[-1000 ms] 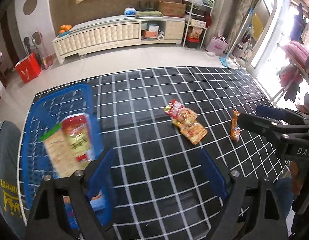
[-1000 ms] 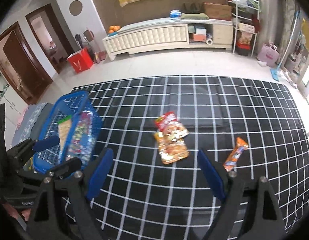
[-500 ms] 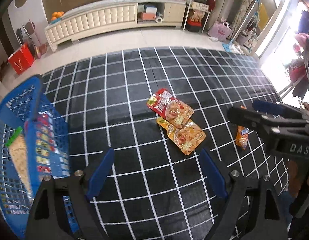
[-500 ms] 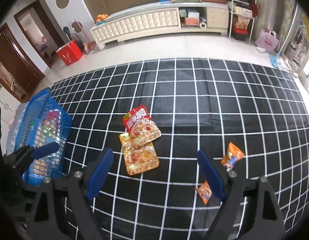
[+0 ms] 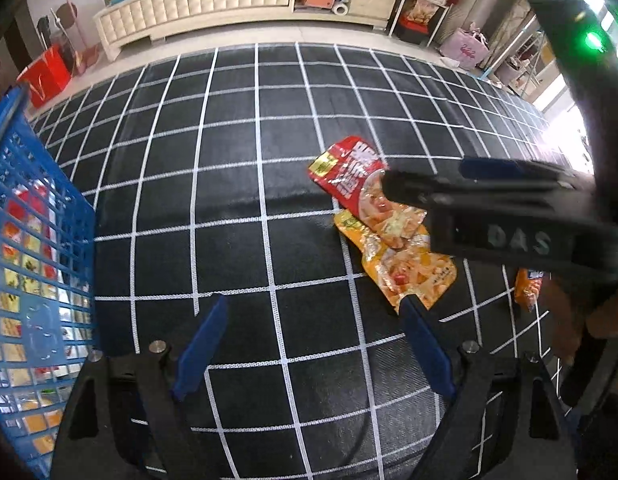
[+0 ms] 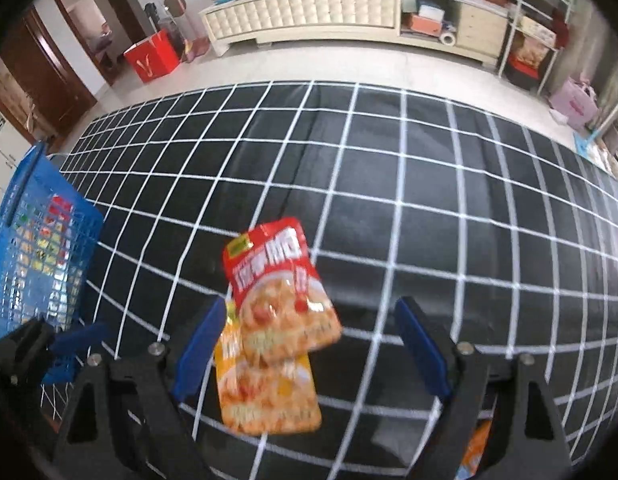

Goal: Organize snacks
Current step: 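Grasp the red snack pouch with the right tool and lift it, then grasp the orange snack pouch with the left tool while the right tool holds the red pouch, then carry both pouches over the basket and open the left tool to drop the orange pouch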

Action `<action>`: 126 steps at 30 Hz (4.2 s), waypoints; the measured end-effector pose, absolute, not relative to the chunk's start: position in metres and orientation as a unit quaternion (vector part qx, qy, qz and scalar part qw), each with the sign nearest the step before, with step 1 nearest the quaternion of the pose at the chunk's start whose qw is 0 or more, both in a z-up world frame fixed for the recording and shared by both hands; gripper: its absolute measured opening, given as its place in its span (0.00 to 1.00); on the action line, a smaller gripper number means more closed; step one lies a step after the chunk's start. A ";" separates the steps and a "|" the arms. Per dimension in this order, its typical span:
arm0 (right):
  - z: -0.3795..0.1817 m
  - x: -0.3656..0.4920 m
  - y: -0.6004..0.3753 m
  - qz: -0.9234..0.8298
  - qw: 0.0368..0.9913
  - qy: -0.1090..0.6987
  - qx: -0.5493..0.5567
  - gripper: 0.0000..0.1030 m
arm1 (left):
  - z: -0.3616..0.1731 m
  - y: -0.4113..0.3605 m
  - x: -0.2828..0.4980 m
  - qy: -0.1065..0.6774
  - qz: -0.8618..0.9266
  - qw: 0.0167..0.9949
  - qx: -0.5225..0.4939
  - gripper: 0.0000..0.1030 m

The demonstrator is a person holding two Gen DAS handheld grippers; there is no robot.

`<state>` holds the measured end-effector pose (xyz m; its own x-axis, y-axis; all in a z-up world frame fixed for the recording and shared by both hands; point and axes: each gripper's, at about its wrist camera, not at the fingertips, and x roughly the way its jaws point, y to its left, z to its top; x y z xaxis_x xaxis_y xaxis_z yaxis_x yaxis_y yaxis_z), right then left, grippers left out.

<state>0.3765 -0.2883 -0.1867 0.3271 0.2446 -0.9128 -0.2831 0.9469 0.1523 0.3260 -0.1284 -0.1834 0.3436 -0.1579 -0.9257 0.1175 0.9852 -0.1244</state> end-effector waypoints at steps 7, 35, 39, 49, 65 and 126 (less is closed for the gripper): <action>-0.201 0.384 -0.269 0.164 0.807 0.563 -0.067 0.67 | -0.189 -0.119 0.328 0.570 -0.078 0.818 -0.022 0.83; -0.143 0.336 -0.349 0.163 0.838 0.520 0.031 0.27 | -0.174 -0.145 0.316 0.581 -0.063 0.811 -0.028 0.83; -0.140 0.330 -0.368 0.160 0.843 0.512 0.040 0.27 | -0.189 -0.150 0.332 0.598 -0.057 0.798 -0.056 0.83; -0.142 0.325 -0.396 0.152 0.846 0.507 0.070 0.27 | -0.211 -0.186 0.366 0.609 -0.010 0.792 -0.039 0.83; -0.154 0.320 -0.416 0.143 0.842 0.512 0.090 0.27 | -0.214 -0.247 0.384 0.622 0.037 0.781 -0.030 0.88; -0.045 0.256 -0.203 0.244 0.856 0.456 0.028 0.27 | -0.042 -0.001 0.232 0.459 -0.013 0.882 -0.102 0.00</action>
